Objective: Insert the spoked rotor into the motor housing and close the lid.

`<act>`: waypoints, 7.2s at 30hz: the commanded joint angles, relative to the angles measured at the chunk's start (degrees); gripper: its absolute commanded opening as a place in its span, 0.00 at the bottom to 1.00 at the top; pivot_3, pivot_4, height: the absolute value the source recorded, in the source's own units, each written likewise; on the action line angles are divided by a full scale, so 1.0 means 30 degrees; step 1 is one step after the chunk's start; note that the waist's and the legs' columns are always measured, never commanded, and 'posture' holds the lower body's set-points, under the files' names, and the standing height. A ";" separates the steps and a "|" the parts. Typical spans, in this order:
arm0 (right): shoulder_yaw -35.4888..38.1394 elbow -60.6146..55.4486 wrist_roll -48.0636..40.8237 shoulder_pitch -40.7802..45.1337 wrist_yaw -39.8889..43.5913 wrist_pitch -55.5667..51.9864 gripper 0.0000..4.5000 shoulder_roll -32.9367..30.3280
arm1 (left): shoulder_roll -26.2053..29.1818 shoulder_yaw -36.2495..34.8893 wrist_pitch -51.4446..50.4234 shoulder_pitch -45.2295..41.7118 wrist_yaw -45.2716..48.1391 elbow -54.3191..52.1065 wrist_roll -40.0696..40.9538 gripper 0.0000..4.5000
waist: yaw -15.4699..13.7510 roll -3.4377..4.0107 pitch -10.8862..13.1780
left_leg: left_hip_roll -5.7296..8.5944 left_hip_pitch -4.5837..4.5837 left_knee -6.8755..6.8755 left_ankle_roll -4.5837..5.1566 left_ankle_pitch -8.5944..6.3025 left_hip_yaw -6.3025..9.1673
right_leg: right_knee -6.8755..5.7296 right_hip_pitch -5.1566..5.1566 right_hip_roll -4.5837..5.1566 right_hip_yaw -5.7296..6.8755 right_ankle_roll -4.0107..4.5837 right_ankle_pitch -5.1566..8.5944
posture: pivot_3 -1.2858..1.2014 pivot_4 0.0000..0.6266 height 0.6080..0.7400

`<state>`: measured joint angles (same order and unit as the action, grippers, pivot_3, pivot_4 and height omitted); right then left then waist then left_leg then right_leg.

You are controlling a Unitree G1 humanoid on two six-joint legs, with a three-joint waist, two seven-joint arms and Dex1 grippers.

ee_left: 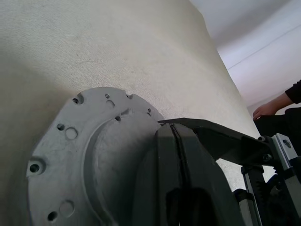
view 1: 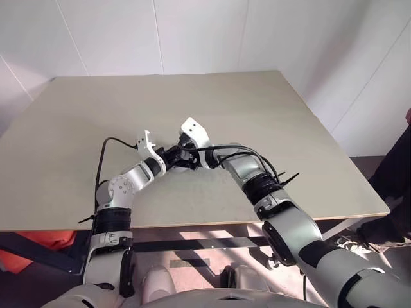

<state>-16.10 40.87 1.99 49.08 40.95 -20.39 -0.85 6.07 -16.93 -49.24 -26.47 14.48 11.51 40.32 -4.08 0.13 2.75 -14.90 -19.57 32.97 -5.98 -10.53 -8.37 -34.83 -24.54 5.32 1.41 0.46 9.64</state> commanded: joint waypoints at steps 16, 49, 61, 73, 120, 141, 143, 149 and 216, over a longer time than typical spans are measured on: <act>0.0569 0.0193 -0.0019 0.0372 -0.0565 -0.0225 0.76 -0.0337 | 0.0348 -0.0343 -0.1150 0.1243 -0.1005 -0.1401 0.0137 0.00 | -0.0004 0.0005 0.0001 | 0.0000 0.0019 -0.0002 0.0001 -0.0001 0.0000 | 0.0020 0.0029 -0.0001 0.0000 -0.0120 0.0072 | 0.52 0.00 1.00; 1.2640 -0.1252 -0.8960 0.0585 -0.6890 -1.7451 1.00 0.1149 | 0.0955 0.0164 -0.1179 0.0648 -0.0170 -0.0676 -0.0102 0.00 | 0.0072 0.0052 0.0009 | 0.0008 0.0142 -0.0179 -0.0052 0.0029 -0.0019 | 0.0054 0.0029 -0.0021 -0.0005 -0.0135 0.0082 | 0.52 0.00 1.00; 1.2462 0.0980 -0.9014 0.1538 -0.7063 -1.4958 1.00 0.2238 | 0.1784 -0.0468 -0.1561 0.2014 -0.0449 -0.2263 0.0182 0.00 | 0.0594 0.0054 0.0008 | 0.0006 0.0179 -0.0255 -0.0065 0.0036 -0.0018 | 0.0089 0.0009 -0.0040 0.0005 -0.0142 0.0087 | 0.52 0.00 1.00; 1.2437 0.4067 -0.9139 0.3115 -0.6666 -1.2634 1.00 0.2078 | 0.1902 -0.0828 -0.1832 0.3460 -0.0951 -0.3829 0.0411 0.00 | 0.0615 0.0057 0.0008 | 0.0012 0.0166 -0.0246 -0.0067 0.0037 -0.0020 | 0.0094 -0.0042 -0.0042 0.0007 -0.0145 0.0089 | 0.52 0.00 1.00; 1.3412 0.7280 -0.9679 0.4900 -0.5995 -0.9180 0.45 0.2397 | 0.1849 -0.0608 -0.1363 0.2979 -0.1009 -0.3243 0.0229 0.00 | 0.0481 0.0071 0.0017 | 0.0014 0.0011 -0.0243 -0.0053 0.0028 -0.0020 | 0.0067 -0.0157 -0.0034 0.0006 -0.0079 0.0054 | 0.52 0.00 1.00; 1.8371 0.8814 -1.3659 0.6803 -0.8504 -0.8621 0.45 0.0348 | 0.0539 -0.4576 0.0586 0.2139 -0.0826 -0.3266 0.4905 0.00 | 0.0066 0.0050 0.0103 | 0.0002 -0.0168 -0.0200 -0.0038 0.0020 -0.0020 | 0.0061 -0.0345 -0.0037 0.0016 0.0022 -0.0004 | 0.52 0.00 1.00; 1.8495 0.8763 -1.3885 0.7084 -0.8504 -0.8778 0.45 0.0195 | 0.0522 -0.4941 0.0523 0.2221 -0.0891 -0.3246 0.5456 0.00 | 0.0066 0.0051 0.0106 | 0.0001 -0.0173 -0.0199 -0.0038 0.0020 -0.0021 | 0.0057 -0.0357 -0.0038 0.0015 0.0023 -0.0004 | 0.52 0.00 1.00; 1.8382 0.8198 -1.4496 0.7843 -0.8353 -1.0138 0.45 0.0182 | 0.0201 -0.5808 0.0161 0.2323 -0.0511 -0.3123 0.7929 0.27 | 0.0041 0.0040 0.0120 | 0.0002 -0.0180 -0.0186 -0.0032 0.0017 -0.0021 | 0.0057 -0.0359 -0.0038 0.0015 0.0025 -0.0004 | 0.52 0.00 1.00; 1.5179 0.2841 -1.5232 0.6410 -0.8040 -1.3620 0.45 0.0639 | -0.0737 -0.4830 0.0806 -0.1438 0.0597 0.3084 1.3089 0.49 | -0.0573 -0.0051 0.0229 | -0.0014 -0.0206 -0.0022 -0.0092 0.0048 -0.0011 | -0.0027 -0.0325 -0.0034 0.0008 0.0022 -0.0024 | 0.52 0.00 1.00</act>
<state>29.08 51.36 -42.65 66.53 16.06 -62.23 1.26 3.70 -31.45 -47.23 -30.14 15.50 22.21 79.87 -5.80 -0.03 3.43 -14.94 -20.19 32.91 -6.26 -10.39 -8.40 -34.92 -25.52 5.21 1.44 0.53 9.57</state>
